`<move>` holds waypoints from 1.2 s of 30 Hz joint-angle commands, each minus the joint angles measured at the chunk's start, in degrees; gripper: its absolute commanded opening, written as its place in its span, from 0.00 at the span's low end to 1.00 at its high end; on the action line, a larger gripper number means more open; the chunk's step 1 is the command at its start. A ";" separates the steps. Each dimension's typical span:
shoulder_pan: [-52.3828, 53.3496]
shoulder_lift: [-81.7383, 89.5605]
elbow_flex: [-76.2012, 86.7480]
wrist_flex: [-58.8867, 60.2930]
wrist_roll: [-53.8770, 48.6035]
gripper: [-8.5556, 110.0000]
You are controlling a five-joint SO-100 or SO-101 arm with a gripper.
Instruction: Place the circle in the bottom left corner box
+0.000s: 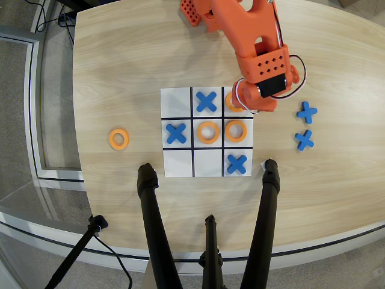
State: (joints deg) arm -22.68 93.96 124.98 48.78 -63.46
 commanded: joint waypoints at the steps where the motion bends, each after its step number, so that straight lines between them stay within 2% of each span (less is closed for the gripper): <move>1: 0.70 1.14 -0.09 0.53 -0.44 0.11; 7: 2.11 4.83 -1.23 2.29 -1.05 0.19; 12: 2.90 11.51 -5.63 8.09 -1.93 0.21; 20: 2.46 36.47 -8.35 23.29 -7.38 0.21; 24: 2.55 54.05 1.41 26.46 -10.46 0.21; 29: 7.47 75.32 18.81 28.48 -17.93 0.21; 36: 15.03 95.89 42.54 29.36 -25.75 0.20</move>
State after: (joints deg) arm -10.11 183.87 161.02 77.34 -87.28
